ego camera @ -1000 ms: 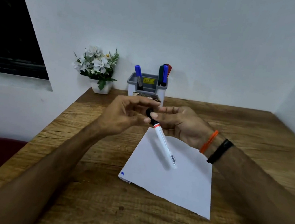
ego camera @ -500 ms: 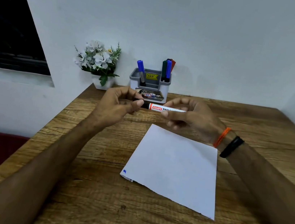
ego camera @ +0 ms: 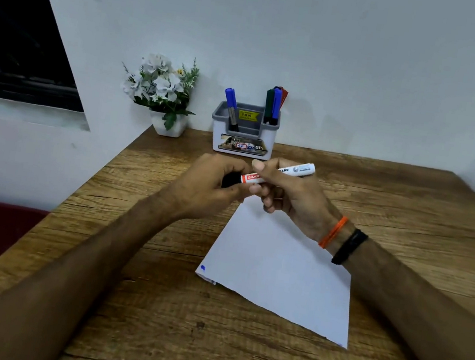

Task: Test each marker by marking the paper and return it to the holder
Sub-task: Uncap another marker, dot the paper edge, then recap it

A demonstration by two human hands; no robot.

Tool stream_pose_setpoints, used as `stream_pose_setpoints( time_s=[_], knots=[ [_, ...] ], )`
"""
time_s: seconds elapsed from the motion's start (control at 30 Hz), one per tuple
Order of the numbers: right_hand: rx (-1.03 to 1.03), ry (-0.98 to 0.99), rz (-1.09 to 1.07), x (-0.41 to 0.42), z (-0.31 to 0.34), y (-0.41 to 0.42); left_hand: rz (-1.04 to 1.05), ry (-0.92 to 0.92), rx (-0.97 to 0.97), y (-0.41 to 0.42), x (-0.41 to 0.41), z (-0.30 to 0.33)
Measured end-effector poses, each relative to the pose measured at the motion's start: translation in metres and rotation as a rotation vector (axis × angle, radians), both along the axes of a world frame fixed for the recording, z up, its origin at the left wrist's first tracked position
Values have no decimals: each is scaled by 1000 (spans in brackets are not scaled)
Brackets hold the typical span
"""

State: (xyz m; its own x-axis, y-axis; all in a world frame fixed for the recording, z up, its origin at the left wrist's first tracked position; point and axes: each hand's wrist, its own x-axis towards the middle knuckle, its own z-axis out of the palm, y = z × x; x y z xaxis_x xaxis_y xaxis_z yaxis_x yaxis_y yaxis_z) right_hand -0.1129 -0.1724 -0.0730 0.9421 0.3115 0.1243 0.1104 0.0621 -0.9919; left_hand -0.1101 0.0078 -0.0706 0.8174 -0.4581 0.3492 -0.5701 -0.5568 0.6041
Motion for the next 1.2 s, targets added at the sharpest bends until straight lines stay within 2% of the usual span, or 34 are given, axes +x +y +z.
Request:
stream_pose_setpoints(
  time_s=[0.3,0.67,0.83,0.93,1.03,1.2],
  knots=[
    [17,-64,21,1,-11,-2,-83,-19,97,-4,-1,-8],
    [120,-4,56,5,-12,-4,-160,-21,20,-5,3,-9],
    [67,-56,22,8,-13,-8,-138,-31,7,-4,1,-8],
    [49,-84,-11,7,-14,-9,-148,52,1,-1,1,-7],
    [86,-68,-35,6,-11,-11,-47,159,16,13,10,-6],
    [100,-4,85,-3,-10,-6,25,226,127,29,19,-12]
  ],
)
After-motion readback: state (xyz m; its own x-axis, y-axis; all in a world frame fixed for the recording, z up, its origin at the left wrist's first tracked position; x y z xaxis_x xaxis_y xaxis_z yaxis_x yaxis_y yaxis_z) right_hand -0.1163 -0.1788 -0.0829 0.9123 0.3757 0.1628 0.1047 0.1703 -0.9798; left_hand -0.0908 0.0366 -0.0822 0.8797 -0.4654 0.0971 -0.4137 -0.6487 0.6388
